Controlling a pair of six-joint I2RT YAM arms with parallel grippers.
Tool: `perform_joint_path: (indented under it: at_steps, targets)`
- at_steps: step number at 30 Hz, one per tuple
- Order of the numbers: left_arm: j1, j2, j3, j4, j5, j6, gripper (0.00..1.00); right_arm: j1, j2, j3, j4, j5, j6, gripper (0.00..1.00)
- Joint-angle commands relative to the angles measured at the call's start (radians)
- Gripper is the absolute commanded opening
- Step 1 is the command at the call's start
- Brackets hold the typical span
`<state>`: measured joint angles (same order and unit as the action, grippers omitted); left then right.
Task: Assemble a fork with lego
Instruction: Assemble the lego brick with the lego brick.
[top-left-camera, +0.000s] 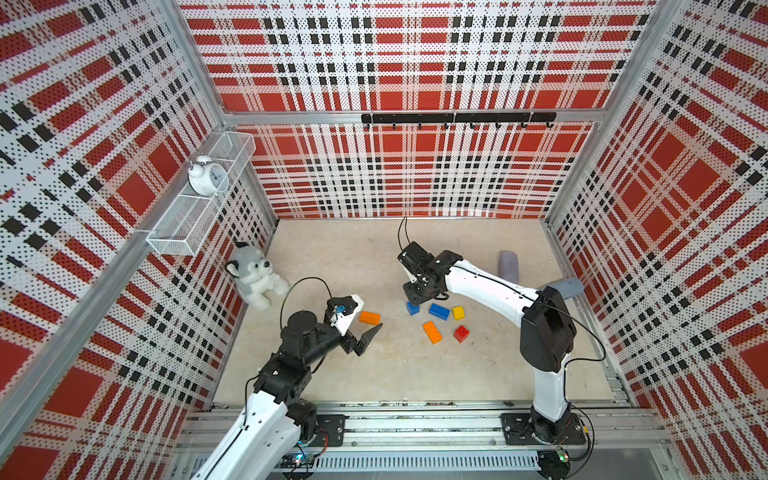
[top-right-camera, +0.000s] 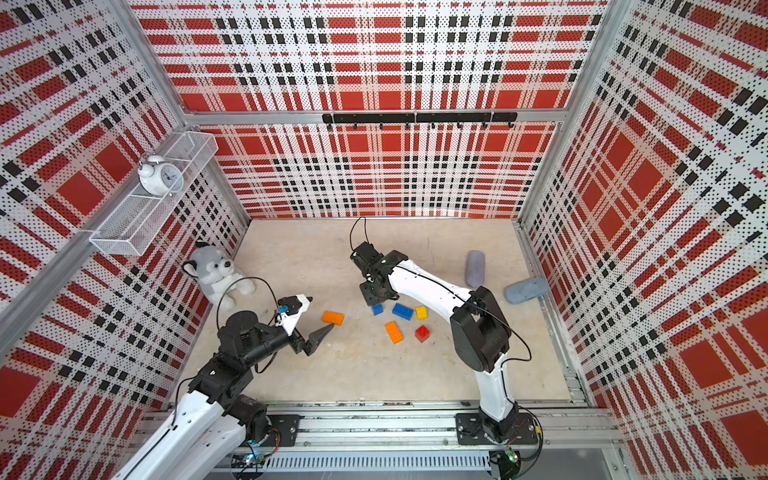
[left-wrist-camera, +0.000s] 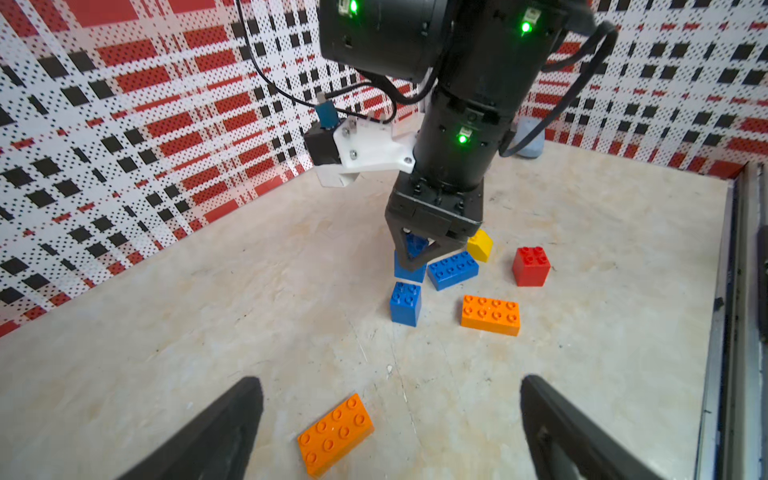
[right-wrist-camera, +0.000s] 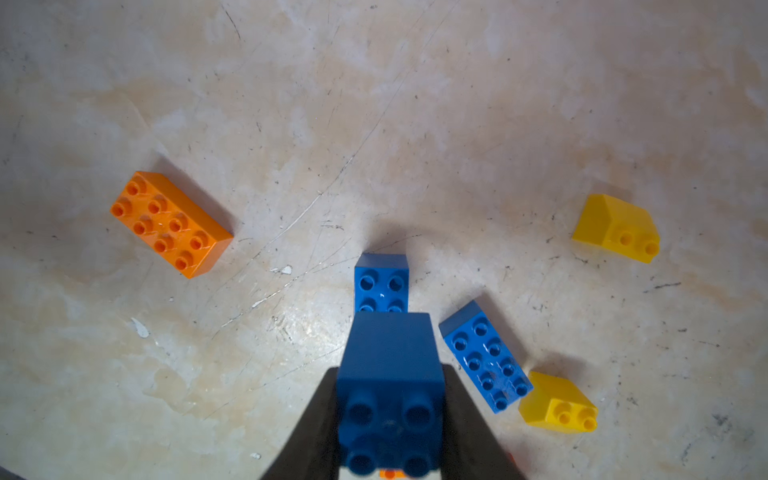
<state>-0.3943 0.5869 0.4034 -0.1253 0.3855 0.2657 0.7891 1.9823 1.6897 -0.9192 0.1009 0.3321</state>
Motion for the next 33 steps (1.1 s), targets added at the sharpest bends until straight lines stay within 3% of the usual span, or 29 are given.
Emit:
perform_joint_path:
  at_steps: [1,33]
  targets:
    - [-0.037,0.016,-0.018,-0.014,-0.079,0.039,0.98,-0.006,0.024,0.021,0.001,-0.021,-0.034,0.28]
    - [-0.081,0.046,-0.044,0.033,-0.117,0.05,0.98,-0.016,0.142,0.054,-0.05,-0.041,-0.017,0.29]
